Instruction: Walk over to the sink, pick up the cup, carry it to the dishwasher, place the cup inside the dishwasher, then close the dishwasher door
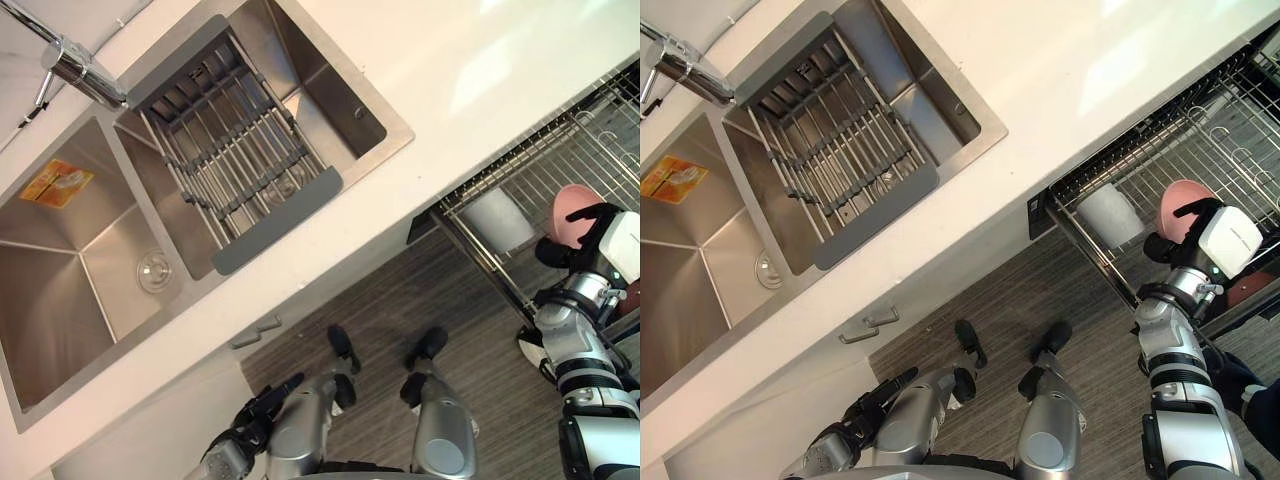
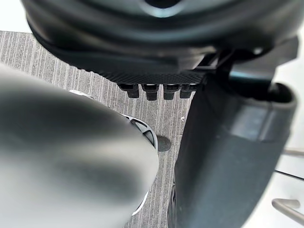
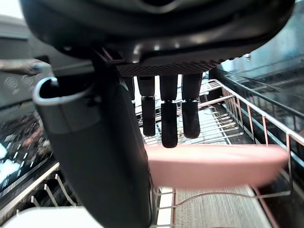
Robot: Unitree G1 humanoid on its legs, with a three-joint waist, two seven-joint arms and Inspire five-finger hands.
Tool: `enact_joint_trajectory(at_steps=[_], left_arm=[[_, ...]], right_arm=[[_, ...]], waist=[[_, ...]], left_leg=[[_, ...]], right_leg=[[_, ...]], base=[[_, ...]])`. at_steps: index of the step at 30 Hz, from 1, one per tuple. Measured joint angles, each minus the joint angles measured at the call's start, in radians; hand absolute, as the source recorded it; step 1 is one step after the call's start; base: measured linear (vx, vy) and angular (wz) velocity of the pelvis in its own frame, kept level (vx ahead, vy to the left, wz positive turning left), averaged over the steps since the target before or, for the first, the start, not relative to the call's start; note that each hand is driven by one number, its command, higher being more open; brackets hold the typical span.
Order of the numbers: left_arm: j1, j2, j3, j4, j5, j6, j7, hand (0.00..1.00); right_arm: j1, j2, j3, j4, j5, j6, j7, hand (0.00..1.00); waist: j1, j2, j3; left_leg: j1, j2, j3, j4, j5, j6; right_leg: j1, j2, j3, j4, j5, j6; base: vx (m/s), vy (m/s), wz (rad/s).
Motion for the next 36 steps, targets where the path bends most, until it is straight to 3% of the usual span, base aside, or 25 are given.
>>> enact_joint_trajectory(at_steps=[3, 9, 15, 19, 25, 27, 30, 34, 36], left_arm=[[0.000, 0.000, 0.006, -0.009, 0.000, 0.000, -0.001, 1.00], [0.000, 0.000, 0.041, -0.013, 0.000, -0.001, -0.006, 1.00], [0.010, -0.001, 0.114, -0.011, 0.022, 0.001, 0.005, 1.00], [0.022, -0.005, 0.157, -0.010, 0.038, 0.007, 0.008, 1.00], [0.032, -0.009, 0.188, -0.007, 0.039, 0.018, 0.034, 1.00], [0.038, -0.020, 0.201, -0.008, 0.047, 0.018, 0.049, 1.00], [0.062, -0.037, 0.208, -0.008, 0.060, 0.015, 0.061, 1.00], [0.066, -0.054, 0.208, -0.004, 0.060, 0.004, 0.069, 1.00], [0.068, -0.068, 0.208, 0.002, 0.060, -0.007, 0.069, 1.00]], right_arm=[[0.044, 0.032, -0.044, -0.099, 0.094, -0.017, 0.036, 1.00], [0.104, 0.086, -0.142, -0.282, 0.137, -0.049, 0.057, 1.00], [0.201, 0.205, -0.319, -0.574, 0.331, -0.188, 0.094, 1.00], [0.335, 0.288, -0.463, -0.690, 0.365, -0.284, 0.061, 1.00], [0.492, 0.409, -0.578, -0.701, 0.521, -0.383, 0.035, 1.00], [0.573, 0.512, -0.564, -0.702, 0.664, -0.427, 0.126, 1.00], [0.663, 0.614, -0.450, -0.702, 0.870, -0.434, 0.309, 1.00], [0.661, 0.646, -0.280, -0.656, 1.082, -0.416, 0.527, 1.00], [0.630, 0.644, -0.209, -0.593, 1.147, -0.411, 0.614, 1.00]], waist=[[-0.002, -0.001, 0.001], [-0.022, -0.007, 0.005], [-0.032, -0.052, 0.015], [-0.071, -0.080, 0.010], [-0.099, -0.111, -0.014], [-0.106, -0.125, -0.024], [-0.107, -0.121, -0.052], [-0.094, -0.106, -0.065], [-0.067, -0.095, -0.089]], left_leg=[[0.009, 0.004, 0.004, 0.005, -0.005, -0.003], [0.012, 0.026, 0.006, 0.066, -0.038, -0.008], [0.045, 0.060, 0.042, 0.108, -0.070, -0.026], [0.067, 0.075, 0.067, 0.125, -0.087, -0.035], [0.105, 0.095, 0.099, 0.149, -0.116, -0.039], [0.127, 0.102, 0.112, 0.157, -0.127, -0.040], [0.135, 0.107, 0.126, 0.161, -0.133, -0.038], [0.145, 0.106, 0.124, 0.160, -0.135, -0.036], [0.152, 0.100, 0.123, 0.150, -0.137, -0.034]], right_leg=[[0.000, -0.001, 0.017, 0.017, -0.009, 0.000], [0.000, -0.013, 0.025, 0.087, -0.054, -0.002], [0.009, 0.003, 0.066, 0.124, -0.086, -0.012], [0.018, 0.009, 0.084, 0.137, -0.106, -0.011], [0.044, 0.016, 0.110, 0.159, -0.135, -0.008], [0.056, 0.016, 0.117, 0.175, -0.153, -0.008], [0.056, 0.016, 0.122, 0.183, -0.165, -0.008], [0.070, 0.013, 0.115, 0.183, -0.164, -0.007], [0.083, 0.006, 0.097, 0.181, -0.164, -0.004]], base=[[0.02, 0.034, -0.05], [0.03, 0.016, -0.05], [0.03, -0.008, -0.19], [0.04, 0.004, -0.17], [0.03, 0.001, -0.15], [0.02, -0.019, -0.11], [0.01, -0.013, -0.09], [-0.03, 0.004, 0.06], [-0.02, 0.021, 0.20]])
